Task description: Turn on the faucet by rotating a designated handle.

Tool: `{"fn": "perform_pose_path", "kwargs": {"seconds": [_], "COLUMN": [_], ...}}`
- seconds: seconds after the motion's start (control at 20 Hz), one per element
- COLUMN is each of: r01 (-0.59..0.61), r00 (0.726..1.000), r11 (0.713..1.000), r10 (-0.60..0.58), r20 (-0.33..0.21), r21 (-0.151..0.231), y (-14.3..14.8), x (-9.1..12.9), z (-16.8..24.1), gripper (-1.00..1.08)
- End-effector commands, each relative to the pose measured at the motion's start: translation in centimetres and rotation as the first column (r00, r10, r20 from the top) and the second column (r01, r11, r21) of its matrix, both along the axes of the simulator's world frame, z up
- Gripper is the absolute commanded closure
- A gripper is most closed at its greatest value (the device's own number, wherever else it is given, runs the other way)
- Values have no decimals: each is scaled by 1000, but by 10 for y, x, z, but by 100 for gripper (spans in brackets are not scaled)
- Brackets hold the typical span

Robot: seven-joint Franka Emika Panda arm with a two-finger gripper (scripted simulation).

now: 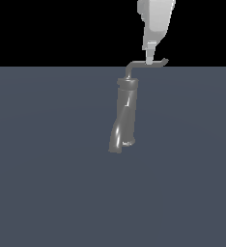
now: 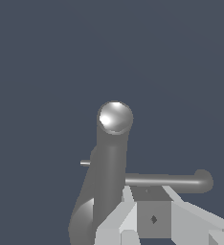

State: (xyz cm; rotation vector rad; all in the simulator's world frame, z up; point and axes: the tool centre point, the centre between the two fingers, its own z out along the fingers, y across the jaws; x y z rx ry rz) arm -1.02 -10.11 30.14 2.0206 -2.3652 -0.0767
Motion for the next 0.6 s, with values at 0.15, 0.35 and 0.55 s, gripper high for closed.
{"fn": "perform_pose_path", "kwargs": {"seconds": [0.15,0.35,0.55], "r01": [38,46,52], "r00": [998,998,997], "r11": [999,999,998], "r10": [-37,-45,-51], "r20": [54,55,55], "r21": [-16,-17,-18], "y": [-33,-40,-46], "x": [35,44,51], "z": [-1,-1,-1], "gripper": [108,108,108]}}
